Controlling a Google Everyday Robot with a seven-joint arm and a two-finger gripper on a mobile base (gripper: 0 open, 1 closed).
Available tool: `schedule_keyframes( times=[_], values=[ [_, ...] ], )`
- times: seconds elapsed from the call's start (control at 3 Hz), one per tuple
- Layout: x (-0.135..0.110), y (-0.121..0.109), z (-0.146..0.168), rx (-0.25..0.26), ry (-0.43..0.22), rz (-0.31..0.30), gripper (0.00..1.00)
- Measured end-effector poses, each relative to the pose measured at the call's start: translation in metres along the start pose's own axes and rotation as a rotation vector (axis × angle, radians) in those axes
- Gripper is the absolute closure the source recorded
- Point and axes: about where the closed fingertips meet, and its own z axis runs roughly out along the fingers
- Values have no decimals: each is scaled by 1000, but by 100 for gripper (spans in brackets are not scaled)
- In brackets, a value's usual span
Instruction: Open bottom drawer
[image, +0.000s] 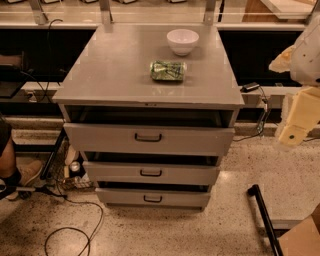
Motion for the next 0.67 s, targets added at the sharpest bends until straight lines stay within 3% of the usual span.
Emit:
schedule_keyframes(
  times=[0.33, 0.67],
  values=[
    [0, 0, 0, 0, 0, 0, 0],
    [5, 16, 30, -65, 3, 12, 0]
  ],
)
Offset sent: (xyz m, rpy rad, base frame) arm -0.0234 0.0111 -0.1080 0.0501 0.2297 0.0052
